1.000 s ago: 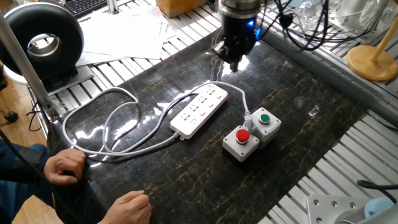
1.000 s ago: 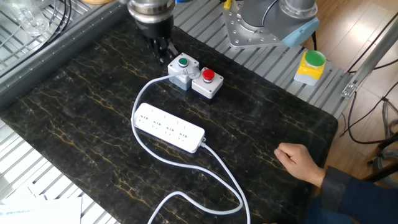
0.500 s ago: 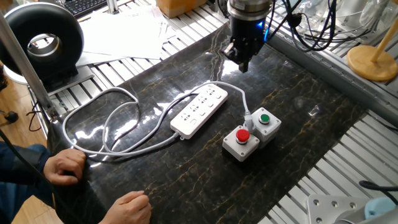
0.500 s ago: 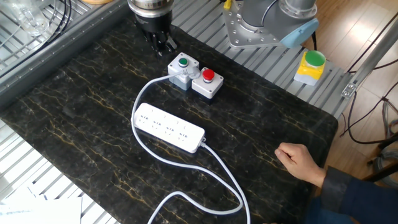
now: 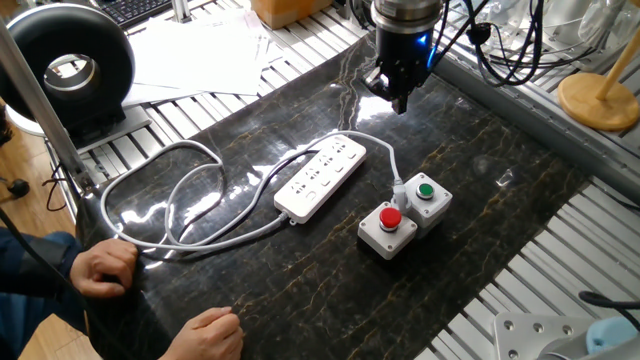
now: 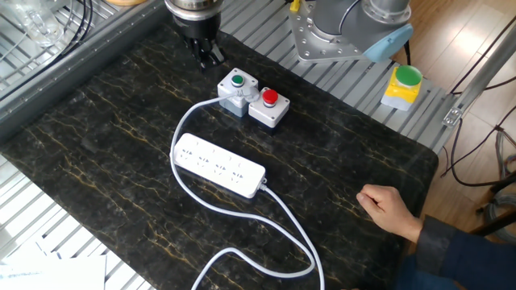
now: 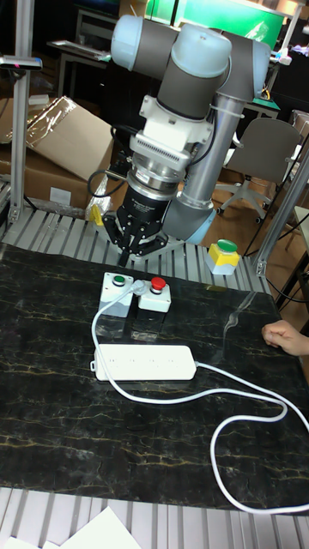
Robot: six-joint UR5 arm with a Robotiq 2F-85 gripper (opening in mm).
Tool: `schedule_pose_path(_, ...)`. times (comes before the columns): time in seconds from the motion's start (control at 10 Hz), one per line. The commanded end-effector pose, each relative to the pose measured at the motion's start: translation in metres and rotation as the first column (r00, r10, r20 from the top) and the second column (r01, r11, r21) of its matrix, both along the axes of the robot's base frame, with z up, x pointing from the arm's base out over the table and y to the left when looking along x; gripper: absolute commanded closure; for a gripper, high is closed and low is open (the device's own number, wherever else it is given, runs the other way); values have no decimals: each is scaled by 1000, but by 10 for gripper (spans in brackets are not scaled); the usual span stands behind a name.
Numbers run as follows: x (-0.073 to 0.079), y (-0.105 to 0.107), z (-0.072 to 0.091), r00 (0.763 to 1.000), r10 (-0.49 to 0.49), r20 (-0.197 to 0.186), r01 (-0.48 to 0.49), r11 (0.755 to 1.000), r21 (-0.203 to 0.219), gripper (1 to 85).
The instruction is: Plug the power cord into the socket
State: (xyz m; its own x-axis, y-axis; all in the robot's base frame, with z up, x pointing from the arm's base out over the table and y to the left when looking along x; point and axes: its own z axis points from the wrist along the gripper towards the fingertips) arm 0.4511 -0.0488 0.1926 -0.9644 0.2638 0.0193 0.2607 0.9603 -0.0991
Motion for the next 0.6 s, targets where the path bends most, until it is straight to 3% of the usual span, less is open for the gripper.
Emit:
schedule_pose_path(0.0, -1, 12, 0, 987, -163, 6, 162, 986, 41, 840)
schedule_pose_path(0.2, -10, 2, 1, 986, -165, -22, 165, 986, -2, 840)
schedule_pose_path(0.3, -11, 9, 1, 988, -150, -32, 151, 988, 24, 840)
schedule_pose_path(0.5, -5, 15, 0, 993, -115, -16, 116, 992, 53, 840)
